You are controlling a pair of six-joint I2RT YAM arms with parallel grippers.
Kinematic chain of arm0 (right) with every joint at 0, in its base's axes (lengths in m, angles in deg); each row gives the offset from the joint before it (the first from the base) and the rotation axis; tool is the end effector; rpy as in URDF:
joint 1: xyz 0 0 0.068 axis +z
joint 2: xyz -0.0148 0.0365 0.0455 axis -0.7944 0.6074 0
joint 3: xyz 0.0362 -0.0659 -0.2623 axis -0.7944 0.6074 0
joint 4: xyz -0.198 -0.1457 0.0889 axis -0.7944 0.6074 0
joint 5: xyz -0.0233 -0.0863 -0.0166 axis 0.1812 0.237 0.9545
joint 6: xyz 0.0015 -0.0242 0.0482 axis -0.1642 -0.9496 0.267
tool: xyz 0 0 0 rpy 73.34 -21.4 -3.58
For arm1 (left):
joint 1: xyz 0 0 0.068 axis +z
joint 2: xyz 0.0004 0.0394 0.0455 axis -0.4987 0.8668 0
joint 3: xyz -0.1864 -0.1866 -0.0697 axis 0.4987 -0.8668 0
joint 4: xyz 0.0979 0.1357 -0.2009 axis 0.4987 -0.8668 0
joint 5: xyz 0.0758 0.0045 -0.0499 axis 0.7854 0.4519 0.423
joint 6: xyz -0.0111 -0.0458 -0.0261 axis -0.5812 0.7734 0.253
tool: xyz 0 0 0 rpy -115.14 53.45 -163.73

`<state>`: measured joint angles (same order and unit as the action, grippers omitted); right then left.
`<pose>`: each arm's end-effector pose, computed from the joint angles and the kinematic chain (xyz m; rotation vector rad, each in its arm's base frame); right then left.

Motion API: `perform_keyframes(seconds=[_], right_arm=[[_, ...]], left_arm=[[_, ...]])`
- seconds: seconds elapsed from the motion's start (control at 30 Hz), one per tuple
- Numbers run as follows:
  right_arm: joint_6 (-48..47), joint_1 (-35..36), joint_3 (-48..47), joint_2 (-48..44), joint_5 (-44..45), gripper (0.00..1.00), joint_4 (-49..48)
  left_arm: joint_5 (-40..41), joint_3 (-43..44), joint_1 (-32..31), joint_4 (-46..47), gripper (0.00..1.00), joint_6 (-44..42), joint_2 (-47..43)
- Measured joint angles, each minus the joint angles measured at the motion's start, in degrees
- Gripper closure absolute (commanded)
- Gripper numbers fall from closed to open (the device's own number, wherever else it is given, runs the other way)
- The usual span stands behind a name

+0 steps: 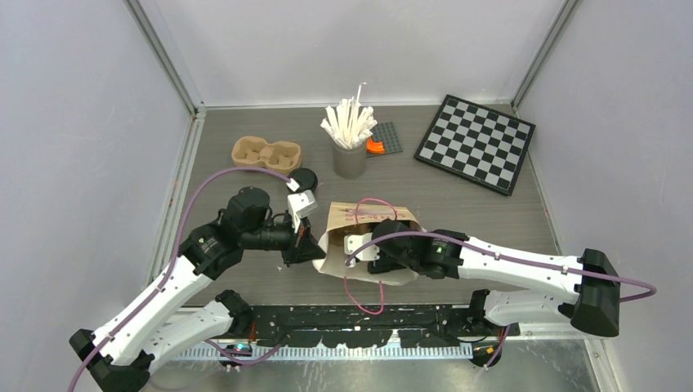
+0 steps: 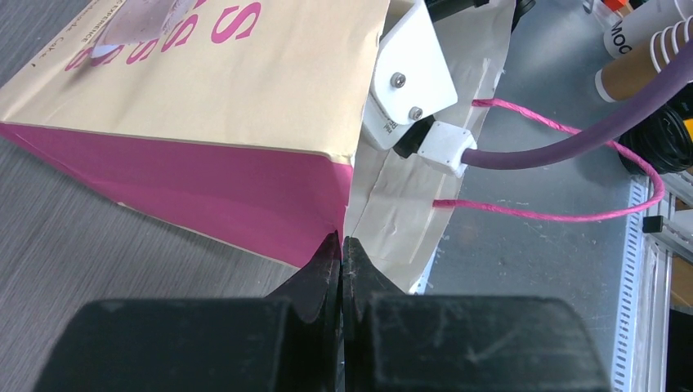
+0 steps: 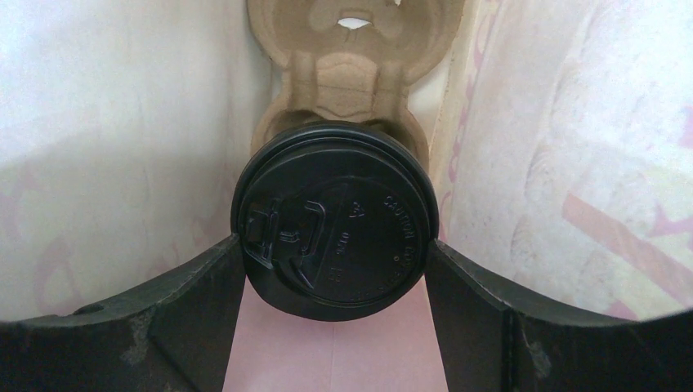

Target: Pack the takeout coffee

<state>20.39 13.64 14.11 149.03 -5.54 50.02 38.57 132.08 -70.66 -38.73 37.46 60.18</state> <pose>0.1047 0.2062 0.2546 -1.8030 1.5657 -0.2307 0.1070 -0.1192 0.3280 1.0030 1.9888 -1.1324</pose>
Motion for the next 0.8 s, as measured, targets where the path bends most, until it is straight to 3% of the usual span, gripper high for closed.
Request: perform_keyframes(seconds=[0.5,0.8], right_arm=[[-0.94,-0.24,1.11,0.55,0.04,0.22,-1.68],[-0.57,-0.37,1.38,0.79,0.85,0.24,-1.75]], left_arm=[[-1.75,0.13,0.00,-0.66,0.96,-0.17,0.26],[-1.97,0.98,0.00,-1.44,0.95,-0.52,1.46]])
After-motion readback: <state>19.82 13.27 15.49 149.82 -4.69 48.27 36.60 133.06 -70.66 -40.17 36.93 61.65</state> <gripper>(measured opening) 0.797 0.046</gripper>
